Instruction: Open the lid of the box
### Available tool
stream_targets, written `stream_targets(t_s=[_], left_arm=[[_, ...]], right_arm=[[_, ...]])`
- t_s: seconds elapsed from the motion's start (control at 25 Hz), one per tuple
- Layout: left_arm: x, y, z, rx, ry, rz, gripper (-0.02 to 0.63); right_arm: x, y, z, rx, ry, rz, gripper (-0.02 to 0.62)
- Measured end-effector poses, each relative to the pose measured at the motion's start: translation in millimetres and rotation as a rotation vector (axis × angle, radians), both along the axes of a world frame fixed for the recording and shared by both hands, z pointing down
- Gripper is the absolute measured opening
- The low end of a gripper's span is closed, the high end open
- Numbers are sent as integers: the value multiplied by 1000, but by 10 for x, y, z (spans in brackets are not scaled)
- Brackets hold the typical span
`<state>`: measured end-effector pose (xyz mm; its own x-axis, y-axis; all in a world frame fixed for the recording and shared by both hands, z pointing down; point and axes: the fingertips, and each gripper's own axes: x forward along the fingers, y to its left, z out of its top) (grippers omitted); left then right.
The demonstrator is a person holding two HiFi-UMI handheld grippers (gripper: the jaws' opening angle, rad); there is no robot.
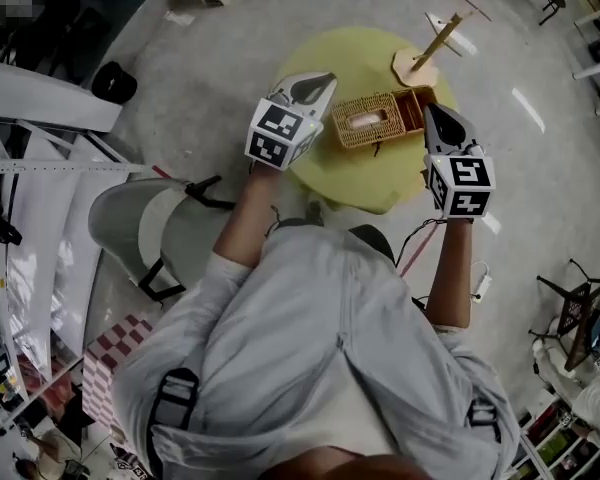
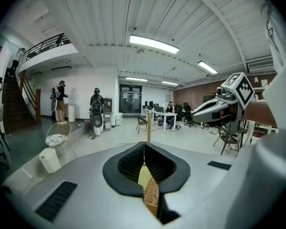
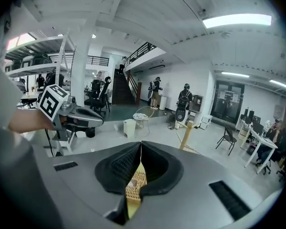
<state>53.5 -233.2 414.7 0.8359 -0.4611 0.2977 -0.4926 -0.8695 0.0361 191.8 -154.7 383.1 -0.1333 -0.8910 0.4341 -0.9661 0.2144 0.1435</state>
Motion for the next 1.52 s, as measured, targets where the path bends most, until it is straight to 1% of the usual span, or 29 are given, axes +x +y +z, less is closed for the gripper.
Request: stream_targets(t_s=[0.12, 0.24, 0.36, 0.52, 0.72, 1.2, 1.36, 1.52], left_arm=[[79, -18, 141, -28, -16, 1, 30], [127, -17, 287, -51, -33, -16, 30], [72, -31, 458, -89, -44, -53, 30], [7, 23, 672, -128, -66, -106, 30], [-29, 211, 942, -177, -100, -151, 31], [-284, 499, 1504, -280, -171, -252, 29], [-323, 560, 1635, -302, -188, -267, 30], [-375, 599, 1722, -317, -197, -279, 30]], right_arm=[[86, -59, 164, -35, 2, -5, 25], [138, -99, 354, -69, -22, -19, 25], [63, -161, 566, -110, -37, -62, 28], [-49, -187, 822, -158, -59, -137, 57], [-56, -107, 1174, -219, -74, -182, 63], [-221, 164, 2074, -397, -149, -227, 64], [-268, 256, 2331, -457, -187, -222, 78], [-312, 282, 2532, -499, -189, -220, 86]])
